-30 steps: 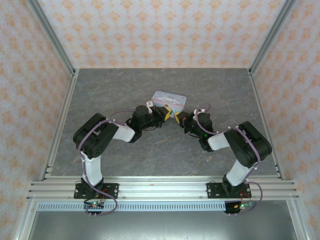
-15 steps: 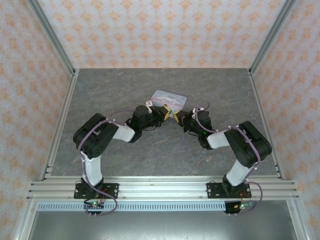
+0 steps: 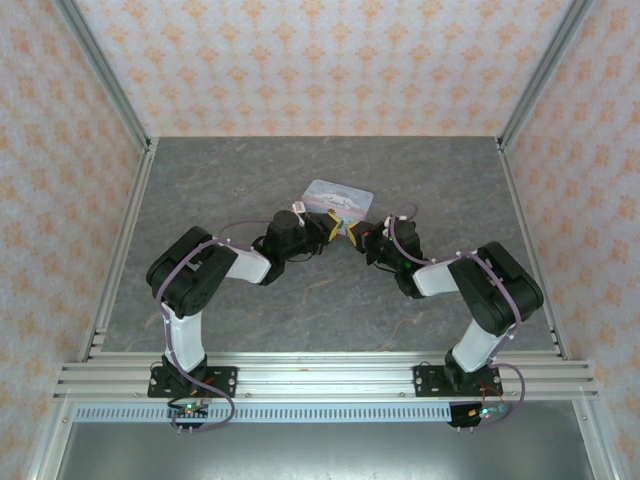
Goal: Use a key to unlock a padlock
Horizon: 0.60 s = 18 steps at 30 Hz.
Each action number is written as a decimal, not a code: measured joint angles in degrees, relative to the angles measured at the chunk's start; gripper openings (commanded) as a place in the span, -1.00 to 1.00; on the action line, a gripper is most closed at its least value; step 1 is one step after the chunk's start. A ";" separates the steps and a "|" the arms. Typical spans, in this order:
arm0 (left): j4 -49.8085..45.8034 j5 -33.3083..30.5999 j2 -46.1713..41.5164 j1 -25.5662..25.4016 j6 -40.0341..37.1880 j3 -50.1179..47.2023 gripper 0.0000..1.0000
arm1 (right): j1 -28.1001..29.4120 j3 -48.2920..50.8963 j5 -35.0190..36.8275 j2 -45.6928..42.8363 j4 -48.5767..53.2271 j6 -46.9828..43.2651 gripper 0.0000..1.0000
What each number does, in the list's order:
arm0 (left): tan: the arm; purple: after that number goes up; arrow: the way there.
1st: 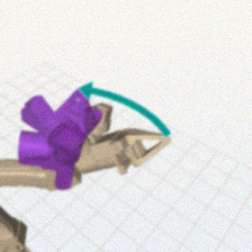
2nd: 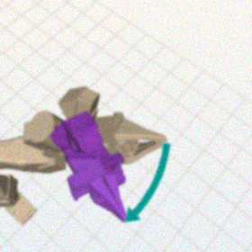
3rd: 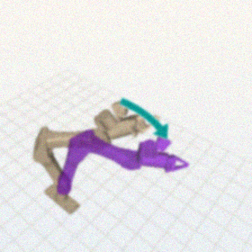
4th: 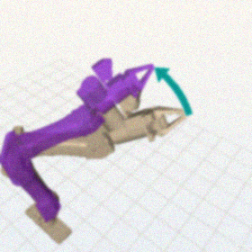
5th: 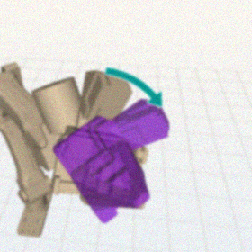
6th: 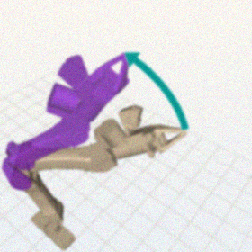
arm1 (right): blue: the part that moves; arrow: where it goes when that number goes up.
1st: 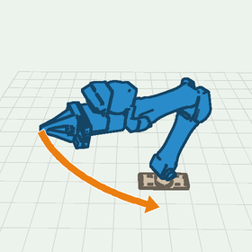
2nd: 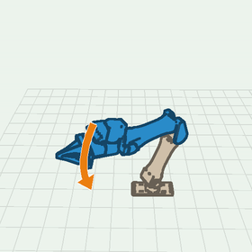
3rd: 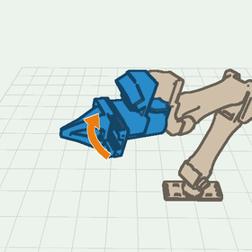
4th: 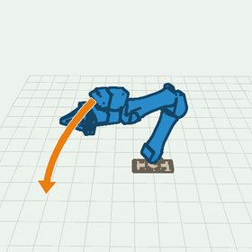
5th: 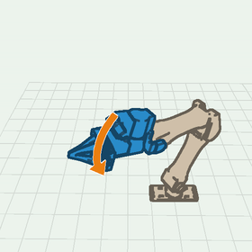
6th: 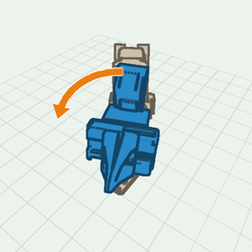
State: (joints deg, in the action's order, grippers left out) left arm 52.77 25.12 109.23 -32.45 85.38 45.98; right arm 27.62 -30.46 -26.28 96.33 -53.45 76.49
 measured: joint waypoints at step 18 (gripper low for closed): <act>-2.43 -4.31 0.46 -0.11 -0.90 0.37 -1.00 | 2.36 -4.17 2.58 1.81 5.31 -1.55 -1.00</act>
State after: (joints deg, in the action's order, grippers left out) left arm 50.35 20.82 109.69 -32.56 84.49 46.35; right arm 29.98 -34.63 -23.70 98.15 -48.14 74.94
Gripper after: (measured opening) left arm 0.111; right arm 0.042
